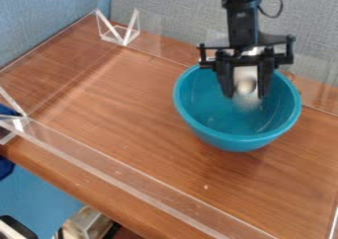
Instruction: Put the mushroom in the blue bowl
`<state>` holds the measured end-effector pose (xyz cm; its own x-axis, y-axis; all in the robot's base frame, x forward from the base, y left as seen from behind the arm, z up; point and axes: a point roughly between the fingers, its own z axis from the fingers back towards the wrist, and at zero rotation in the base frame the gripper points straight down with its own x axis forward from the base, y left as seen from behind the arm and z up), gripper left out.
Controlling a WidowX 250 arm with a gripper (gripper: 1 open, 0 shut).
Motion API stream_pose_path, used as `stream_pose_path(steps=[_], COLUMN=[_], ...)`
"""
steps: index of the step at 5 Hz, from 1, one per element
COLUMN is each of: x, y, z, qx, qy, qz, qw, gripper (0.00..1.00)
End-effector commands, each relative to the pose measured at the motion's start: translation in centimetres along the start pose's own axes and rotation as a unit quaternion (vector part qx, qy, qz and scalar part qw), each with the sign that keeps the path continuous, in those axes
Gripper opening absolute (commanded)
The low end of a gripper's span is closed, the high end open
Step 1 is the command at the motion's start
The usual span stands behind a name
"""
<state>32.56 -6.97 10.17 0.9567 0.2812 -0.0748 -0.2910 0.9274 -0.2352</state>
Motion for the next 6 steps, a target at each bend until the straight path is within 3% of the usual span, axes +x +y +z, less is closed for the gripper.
stream_pose_path(steps=[1,2,3,4,6], x=[-0.3,-0.8,-2.0,-1.8,-1.3], y=[-1.1,-1.8,-2.9,-2.7,-2.7], z=[3.3,5.3,8.1,7.6,6.8], qx=[-0.020,-0.031,-0.046,-0.049,-0.041], qy=[-0.052,-0.076,-0.083,-0.111,-0.145], qz=[0.053,0.109,0.109,0.086,0.039], qw=[0.9971,0.9906,0.9895,0.9889,0.9878], gripper=[1.00,1.00,1.00,1.00,1.00])
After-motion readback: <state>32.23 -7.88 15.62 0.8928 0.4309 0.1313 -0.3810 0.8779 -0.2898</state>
